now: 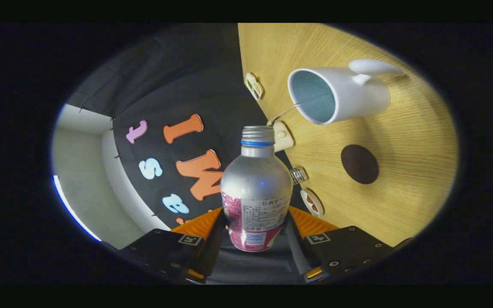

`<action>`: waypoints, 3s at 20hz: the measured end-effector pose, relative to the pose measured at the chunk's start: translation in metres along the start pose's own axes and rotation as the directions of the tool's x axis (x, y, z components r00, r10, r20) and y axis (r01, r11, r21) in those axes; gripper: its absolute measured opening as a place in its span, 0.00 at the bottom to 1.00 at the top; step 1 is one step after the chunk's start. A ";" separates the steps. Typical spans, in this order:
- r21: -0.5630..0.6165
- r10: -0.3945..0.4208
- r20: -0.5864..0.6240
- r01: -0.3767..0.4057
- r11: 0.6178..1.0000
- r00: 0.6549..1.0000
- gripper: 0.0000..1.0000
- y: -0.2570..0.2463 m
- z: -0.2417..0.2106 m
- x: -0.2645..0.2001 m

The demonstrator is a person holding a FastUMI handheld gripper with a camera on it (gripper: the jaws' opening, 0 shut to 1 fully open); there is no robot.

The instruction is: Take the bottle from table, then pour the juice into the cup, finally place the bottle on the coaster

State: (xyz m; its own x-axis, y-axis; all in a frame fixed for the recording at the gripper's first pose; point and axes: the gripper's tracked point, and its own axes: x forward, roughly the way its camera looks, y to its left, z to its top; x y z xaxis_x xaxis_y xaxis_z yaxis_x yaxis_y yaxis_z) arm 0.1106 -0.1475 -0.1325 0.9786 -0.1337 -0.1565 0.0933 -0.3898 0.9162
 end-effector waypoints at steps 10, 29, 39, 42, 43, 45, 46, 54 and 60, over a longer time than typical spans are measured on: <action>0.059 0.012 -0.003 -0.012 0.998 1.000 0.73 0.005 0.001 0.001; 0.178 0.051 -0.002 -0.049 0.983 0.999 0.73 0.021 0.001 0.003; 0.258 0.071 0.001 -0.068 0.964 0.998 0.73 0.030 -0.002 0.003; 0.270 0.076 0.002 -0.073 0.960 0.997 0.73 0.033 0.001 0.000; 0.276 0.077 0.004 -0.075 0.958 0.997 0.73 0.034 0.002 0.000; 0.290 0.079 0.005 -0.077 0.954 0.997 0.73 0.035 0.004 -0.001; 0.296 0.082 0.006 -0.080 0.952 0.997 0.73 0.036 0.004 0.000; 0.317 0.087 0.018 -0.088 0.944 0.996 0.73 0.040 0.008 -0.003; 0.223 0.061 0.018 -0.064 0.973 0.998 0.72 0.034 0.007 -0.003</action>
State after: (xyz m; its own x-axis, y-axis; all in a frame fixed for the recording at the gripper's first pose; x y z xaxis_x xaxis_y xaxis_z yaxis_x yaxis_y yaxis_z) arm 0.1097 -0.1671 -0.1036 0.9789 -0.1739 -0.1068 -0.0126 -0.5740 0.8188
